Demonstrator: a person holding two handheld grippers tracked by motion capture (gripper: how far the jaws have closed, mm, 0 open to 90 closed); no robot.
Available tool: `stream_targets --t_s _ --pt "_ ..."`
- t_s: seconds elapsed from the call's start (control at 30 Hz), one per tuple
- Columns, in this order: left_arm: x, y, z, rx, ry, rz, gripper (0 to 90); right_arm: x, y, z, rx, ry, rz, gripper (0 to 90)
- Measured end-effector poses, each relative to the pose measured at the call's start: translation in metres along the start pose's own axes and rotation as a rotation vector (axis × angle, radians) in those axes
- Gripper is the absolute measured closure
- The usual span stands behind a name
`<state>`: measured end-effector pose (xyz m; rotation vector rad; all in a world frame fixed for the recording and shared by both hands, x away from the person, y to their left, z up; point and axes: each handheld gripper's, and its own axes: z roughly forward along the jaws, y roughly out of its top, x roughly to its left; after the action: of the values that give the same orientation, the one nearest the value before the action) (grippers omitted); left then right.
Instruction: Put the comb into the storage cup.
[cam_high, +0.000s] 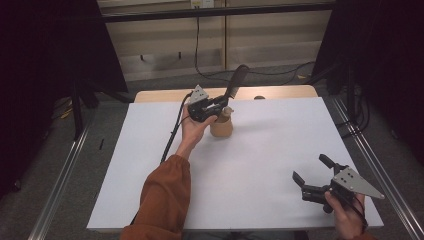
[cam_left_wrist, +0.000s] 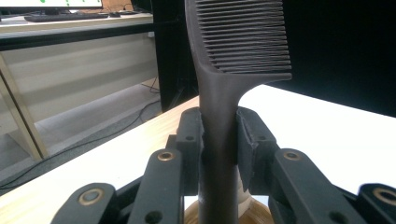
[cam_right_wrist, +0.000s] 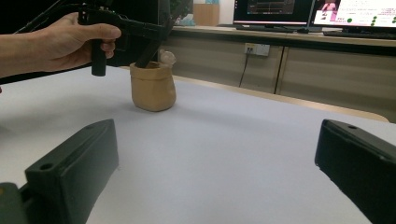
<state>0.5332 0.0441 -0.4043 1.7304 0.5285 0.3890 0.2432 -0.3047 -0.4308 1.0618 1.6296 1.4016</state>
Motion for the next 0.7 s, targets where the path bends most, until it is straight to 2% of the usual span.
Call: stream_targets --t_s 0.4,0.5,0.7 --pt "0.0 -0.0048 0.0004 0.028 0.013 0.003 72.8 0.0001 0.0 -0.0003 0.0 -0.002 -0.002 0.0" --pt "0.0011 -0.0053 -0.0017 0.019 0.012 -0.012 72.8 0.0001 0.0 -0.0004 0.0 -0.002 -0.003 0.0" --pt "0.0026 -0.0043 -0.0039 0.018 0.013 -0.016 72.8 0.0006 -0.0001 0.0001 -0.001 0.0 -0.005 0.0"
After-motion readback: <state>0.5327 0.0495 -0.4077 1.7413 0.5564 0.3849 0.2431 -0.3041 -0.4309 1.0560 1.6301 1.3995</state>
